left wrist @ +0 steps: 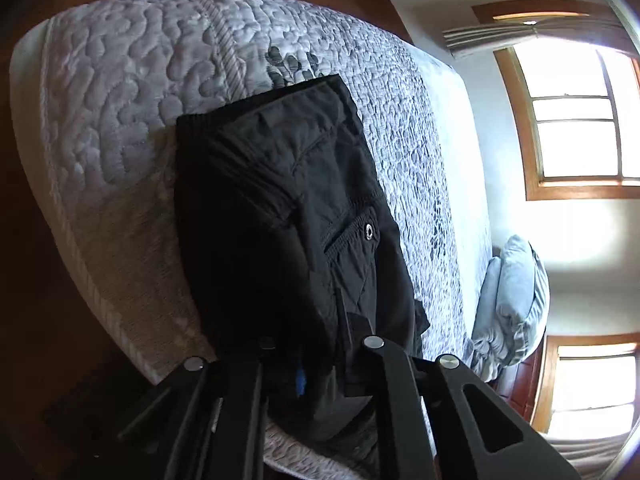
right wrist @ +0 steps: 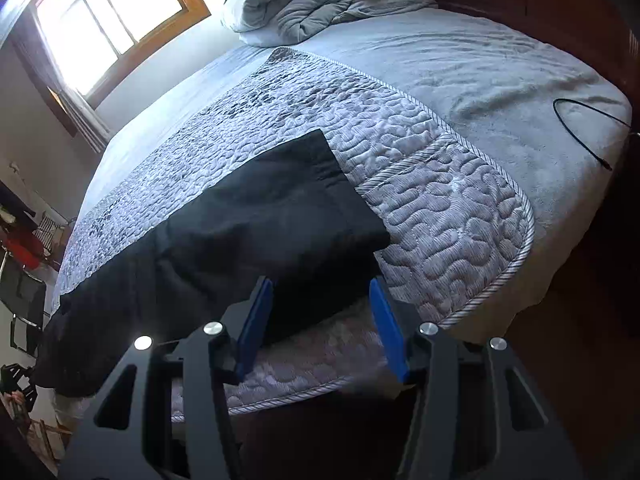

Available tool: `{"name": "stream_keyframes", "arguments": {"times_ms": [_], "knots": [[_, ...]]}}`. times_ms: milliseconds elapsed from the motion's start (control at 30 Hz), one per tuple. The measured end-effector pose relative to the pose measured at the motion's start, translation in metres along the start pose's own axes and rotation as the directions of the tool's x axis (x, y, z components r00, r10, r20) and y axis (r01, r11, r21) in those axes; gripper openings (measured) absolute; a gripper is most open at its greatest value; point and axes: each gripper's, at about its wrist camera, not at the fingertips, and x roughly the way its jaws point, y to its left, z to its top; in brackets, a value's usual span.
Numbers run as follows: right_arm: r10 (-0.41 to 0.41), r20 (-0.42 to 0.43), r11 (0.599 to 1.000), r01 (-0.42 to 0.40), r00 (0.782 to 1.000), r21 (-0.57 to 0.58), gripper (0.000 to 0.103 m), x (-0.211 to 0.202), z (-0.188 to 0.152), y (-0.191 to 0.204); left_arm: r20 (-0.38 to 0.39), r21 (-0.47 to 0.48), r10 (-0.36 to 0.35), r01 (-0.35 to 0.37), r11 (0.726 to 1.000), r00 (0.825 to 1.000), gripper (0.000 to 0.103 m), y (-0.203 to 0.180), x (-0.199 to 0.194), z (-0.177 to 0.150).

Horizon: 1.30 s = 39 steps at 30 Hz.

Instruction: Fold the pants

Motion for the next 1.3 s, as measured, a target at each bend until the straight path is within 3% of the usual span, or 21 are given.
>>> {"name": "stream_keyframes", "arguments": {"times_ms": [100,200,267,333,400,467,533,600,733,767,867,967,1100,1133,1200,1300], "knots": [[0.013,-0.003,1.000,-0.013,1.000,-0.001,0.051,0.001,0.000,0.005,0.029,0.077,0.021,-0.023,0.997,0.999,0.009,-0.027,0.004,0.007],[0.020,-0.003,1.000,-0.020,1.000,-0.012,0.051,0.002,0.002,0.012,0.078,0.198,-0.036,0.019,0.980,0.996,0.009,-0.068,-0.008,0.008],[0.025,0.001,1.000,-0.025,1.000,-0.017,0.051,0.002,0.003,0.015,0.136,0.369,-0.121,0.062,0.927,0.983,0.009,-0.103,-0.028,-0.006],[0.032,0.002,0.999,-0.032,0.999,-0.022,0.051,0.001,0.003,0.019,0.150,0.457,-0.149,0.065,0.887,0.977,0.009,-0.112,-0.040,-0.020],[0.033,0.000,0.999,-0.033,0.999,-0.032,0.051,0.002,0.003,0.022,0.163,0.450,-0.083,0.000,0.893,0.983,0.009,-0.099,-0.038,-0.022],[0.036,-0.005,0.999,-0.036,0.999,-0.038,0.051,0.004,0.003,0.023,0.174,0.392,0.057,-0.122,0.912,0.983,0.009,-0.060,-0.025,-0.021],[0.041,-0.012,0.999,-0.041,0.999,-0.034,0.051,0.007,0.004,0.023,0.158,0.359,0.214,-0.258,0.897,0.964,0.011,-0.017,0.000,-0.020],[0.048,-0.021,0.999,-0.048,0.999,-0.013,0.051,0.009,0.005,0.021,0.131,0.338,0.280,-0.309,0.889,0.951,0.013,0.012,0.021,-0.025],[0.085,-0.018,0.996,-0.084,0.996,0.038,0.057,0.006,0.008,0.018,0.203,0.344,0.281,-0.337,0.876,0.938,0.021,0.009,0.023,-0.037],[0.085,-0.016,0.996,-0.084,0.996,0.042,0.060,0.005,0.008,0.018,0.209,0.340,0.286,-0.344,0.875,0.935,0.034,0.005,0.020,-0.039],[0.076,-0.017,0.996,-0.075,0.997,0.044,0.060,0.001,0.007,0.014,0.257,0.343,0.275,-0.353,0.870,0.926,0.054,-0.010,0.003,-0.049],[0.100,-0.032,0.991,-0.097,0.994,0.088,0.060,0.001,0.002,0.003,0.360,0.368,0.267,-0.399,0.840,0.894,0.064,-0.030,-0.021,-0.062],[0.144,-0.050,0.974,-0.132,0.988,0.181,0.057,0.008,-0.006,-0.012,0.488,0.427,0.193,-0.426,0.798,0.851,0.074,-0.050,-0.059,-0.097],[0.154,-0.053,0.968,-0.140,0.987,0.210,0.057,0.011,-0.008,-0.017,0.487,0.453,0.167,-0.411,0.791,0.857,0.075,-0.058,-0.061,-0.106],[0.166,-0.059,0.958,-0.147,0.984,0.248,0.057,0.016,-0.011,-0.022,0.439,0.511,0.129,-0.365,0.778,0.889,0.077,-0.070,-0.053,-0.114],[0.186,-0.068,0.944,-0.159,0.980,0.288,0.052,0.026,-0.013,-0.029,0.348,0.549,0.139,-0.321,0.772,0.927,0.080,-0.079,-0.029,-0.126]]}}
